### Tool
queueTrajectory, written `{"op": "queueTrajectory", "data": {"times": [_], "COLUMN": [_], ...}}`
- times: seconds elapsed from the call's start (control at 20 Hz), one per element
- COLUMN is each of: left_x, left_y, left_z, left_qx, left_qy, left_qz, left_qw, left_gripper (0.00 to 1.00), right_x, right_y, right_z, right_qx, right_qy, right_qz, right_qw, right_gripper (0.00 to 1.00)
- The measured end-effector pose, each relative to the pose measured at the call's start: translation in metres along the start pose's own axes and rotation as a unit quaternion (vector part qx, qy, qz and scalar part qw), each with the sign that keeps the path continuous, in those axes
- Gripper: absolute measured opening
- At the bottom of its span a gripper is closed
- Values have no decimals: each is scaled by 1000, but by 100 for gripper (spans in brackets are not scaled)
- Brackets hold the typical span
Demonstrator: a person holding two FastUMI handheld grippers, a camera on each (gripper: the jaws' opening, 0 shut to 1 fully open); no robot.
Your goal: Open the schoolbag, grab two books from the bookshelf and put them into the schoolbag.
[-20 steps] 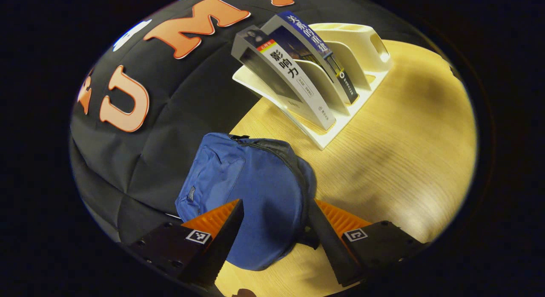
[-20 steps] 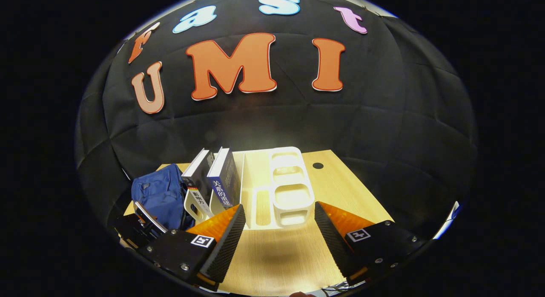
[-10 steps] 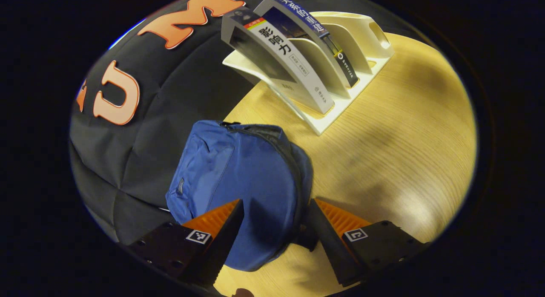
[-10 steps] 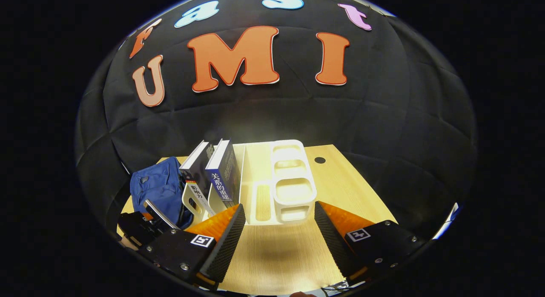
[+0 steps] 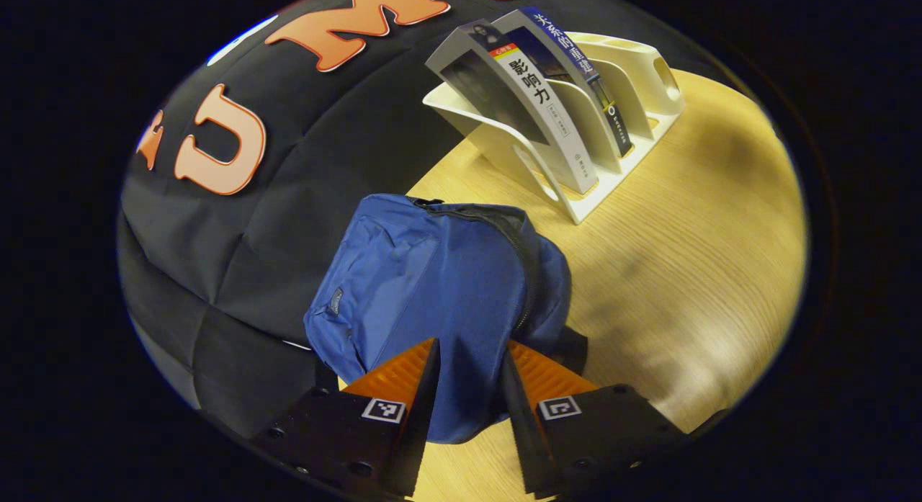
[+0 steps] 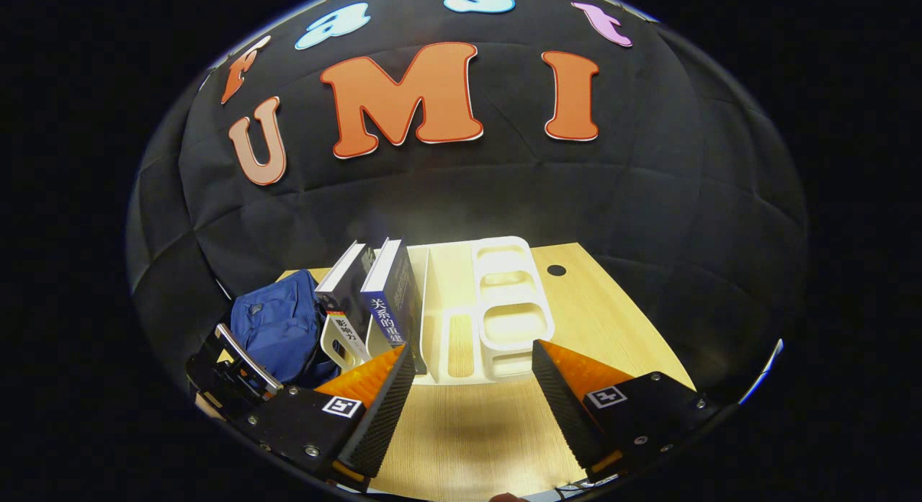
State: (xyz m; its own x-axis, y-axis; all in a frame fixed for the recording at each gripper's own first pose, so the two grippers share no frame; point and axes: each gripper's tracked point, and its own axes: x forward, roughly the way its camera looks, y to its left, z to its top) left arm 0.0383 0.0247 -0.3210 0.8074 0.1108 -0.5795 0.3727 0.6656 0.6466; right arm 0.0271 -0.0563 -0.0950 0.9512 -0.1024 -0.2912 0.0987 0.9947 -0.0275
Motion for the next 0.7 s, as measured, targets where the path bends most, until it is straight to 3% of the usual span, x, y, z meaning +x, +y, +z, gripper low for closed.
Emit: {"op": "queueTrajectory", "data": {"times": [0.05, 0.15, 0.2, 0.7], "left_x": [1, 1, 2, -17], "left_y": [-2, 1, -5, 23], "left_z": [0, -2, 1, 21], "left_qx": [3, 5, 4, 32], "left_qy": [4, 14, 11, 38], "left_qz": [-2, 8, -7, -61], "left_qw": [1000, 1000, 1000, 997], "left_gripper": [49, 20, 5, 2], "right_x": [-1, -3, -3, -15], "right_y": [-1, -3, -5, -17], "right_z": [0, 2, 4, 8], "right_qx": [1, 5, 7, 37], "right_qy": [0, -2, -6, -20], "right_qz": [0, 0, -2, 17], "right_qw": [1000, 1000, 1000, 999], "right_gripper": [97, 97, 97, 97]}}
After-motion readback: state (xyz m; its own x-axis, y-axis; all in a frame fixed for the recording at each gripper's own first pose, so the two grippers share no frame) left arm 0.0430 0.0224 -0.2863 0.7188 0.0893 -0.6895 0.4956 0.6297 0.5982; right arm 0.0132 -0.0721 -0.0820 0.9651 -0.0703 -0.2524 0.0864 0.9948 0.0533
